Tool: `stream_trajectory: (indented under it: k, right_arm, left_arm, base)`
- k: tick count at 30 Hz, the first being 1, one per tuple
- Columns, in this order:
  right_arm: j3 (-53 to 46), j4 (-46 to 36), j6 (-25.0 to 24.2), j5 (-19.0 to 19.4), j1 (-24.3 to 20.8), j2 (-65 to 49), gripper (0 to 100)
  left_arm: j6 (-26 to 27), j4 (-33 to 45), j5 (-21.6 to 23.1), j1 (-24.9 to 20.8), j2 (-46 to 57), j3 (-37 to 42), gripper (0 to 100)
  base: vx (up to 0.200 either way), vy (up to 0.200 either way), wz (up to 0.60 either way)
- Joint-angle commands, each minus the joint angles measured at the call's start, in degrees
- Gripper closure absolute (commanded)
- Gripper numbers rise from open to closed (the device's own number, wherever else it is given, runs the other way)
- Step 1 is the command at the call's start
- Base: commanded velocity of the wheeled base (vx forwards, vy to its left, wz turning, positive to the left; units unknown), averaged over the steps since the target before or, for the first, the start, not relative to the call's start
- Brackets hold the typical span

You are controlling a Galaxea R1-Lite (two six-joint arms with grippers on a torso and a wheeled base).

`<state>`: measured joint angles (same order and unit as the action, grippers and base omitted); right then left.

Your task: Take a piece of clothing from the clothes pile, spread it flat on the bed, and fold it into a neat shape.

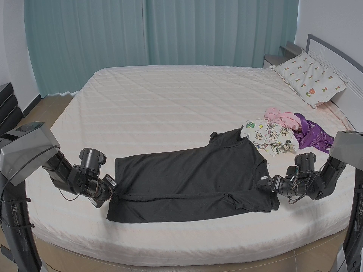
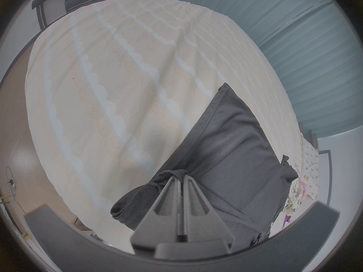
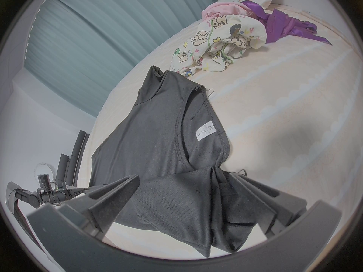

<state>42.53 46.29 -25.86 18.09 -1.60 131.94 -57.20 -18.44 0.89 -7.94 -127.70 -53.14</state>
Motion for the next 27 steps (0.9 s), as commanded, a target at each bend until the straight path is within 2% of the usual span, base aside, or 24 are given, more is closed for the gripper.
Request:
stream_trajectory:
  k: [1,8,9,23,27]
  right_arm:
    - [0.6,0.0,0.0,0.0,-0.2,1.1,0]
    - [1.7,0.1,-0.1,0.2,-0.6,2.7,0]
    - [2.4,0.1,-0.2,0.3,-1.0,3.8,100]
    - [3.5,0.2,-1.3,1.0,2.0,3.9,100]
    - [4.1,0.3,-4.5,1.4,3.0,3.1,100]
  left_arm:
    - [0.0,0.0,0.0,0.0,-0.2,0.1,100]
    - [0.0,0.0,0.0,-0.1,-0.2,0.1,100]
    - [0.0,0.0,0.0,0.0,-0.2,0.0,100]
    - [0.1,-0.1,-0.2,0.0,-0.4,0.0,100]
    - [0.1,-0.2,-2.8,0.0,-1.2,-0.1,100]
  base:
    - [0.000,0.000,0.00]
    - [0.000,0.000,0.00]
    - [0.000,0.000,0.00]
    - [0.000,0.000,0.00]
    - [0.000,0.000,0.00]
